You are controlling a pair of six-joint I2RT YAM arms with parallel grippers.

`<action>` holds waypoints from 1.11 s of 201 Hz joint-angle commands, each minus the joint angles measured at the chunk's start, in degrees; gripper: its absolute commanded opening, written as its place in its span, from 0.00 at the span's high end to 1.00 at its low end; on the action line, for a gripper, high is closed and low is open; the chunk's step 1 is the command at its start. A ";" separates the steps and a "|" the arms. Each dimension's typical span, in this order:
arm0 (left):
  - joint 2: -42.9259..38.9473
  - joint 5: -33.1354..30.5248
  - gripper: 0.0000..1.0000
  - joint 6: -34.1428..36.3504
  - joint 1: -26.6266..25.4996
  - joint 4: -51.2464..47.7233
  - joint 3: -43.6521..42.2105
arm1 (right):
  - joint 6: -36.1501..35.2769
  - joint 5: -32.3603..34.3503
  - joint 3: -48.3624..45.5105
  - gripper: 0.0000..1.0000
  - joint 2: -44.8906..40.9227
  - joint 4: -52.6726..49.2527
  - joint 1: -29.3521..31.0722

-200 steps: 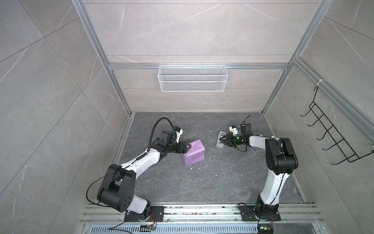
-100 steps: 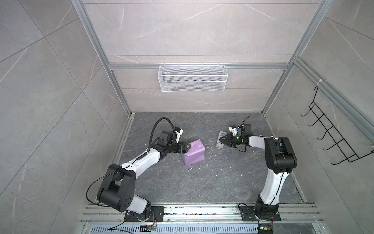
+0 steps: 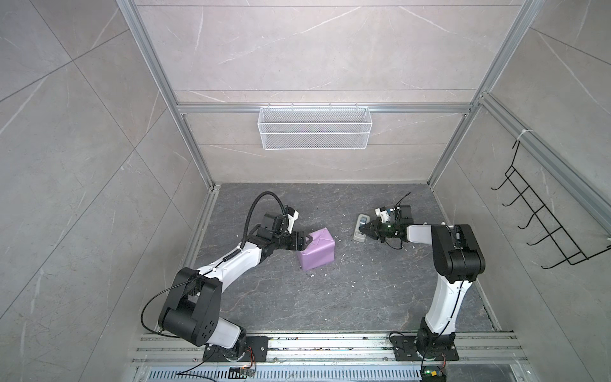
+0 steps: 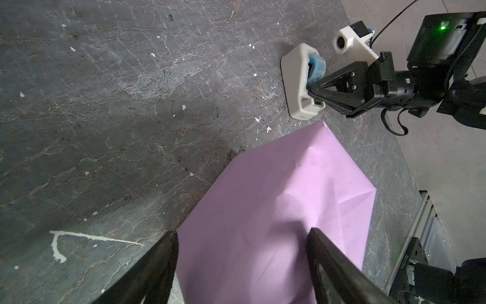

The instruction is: Wrap the gift box in paper

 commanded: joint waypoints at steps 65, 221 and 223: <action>1.40 -0.68 0.22 0.38 -0.08 -3.76 -0.49 | 8.51 -3.06 -0.77 1.00 -1.01 7.08 0.51; 1.66 -1.02 0.22 0.42 -0.08 -3.38 -0.78 | 14.18 -3.69 -9.07 1.00 -7.69 14.84 1.95; 1.67 -1.03 0.22 0.41 -0.08 -3.40 -0.77 | 14.15 -3.70 -9.11 1.00 -7.77 14.86 1.98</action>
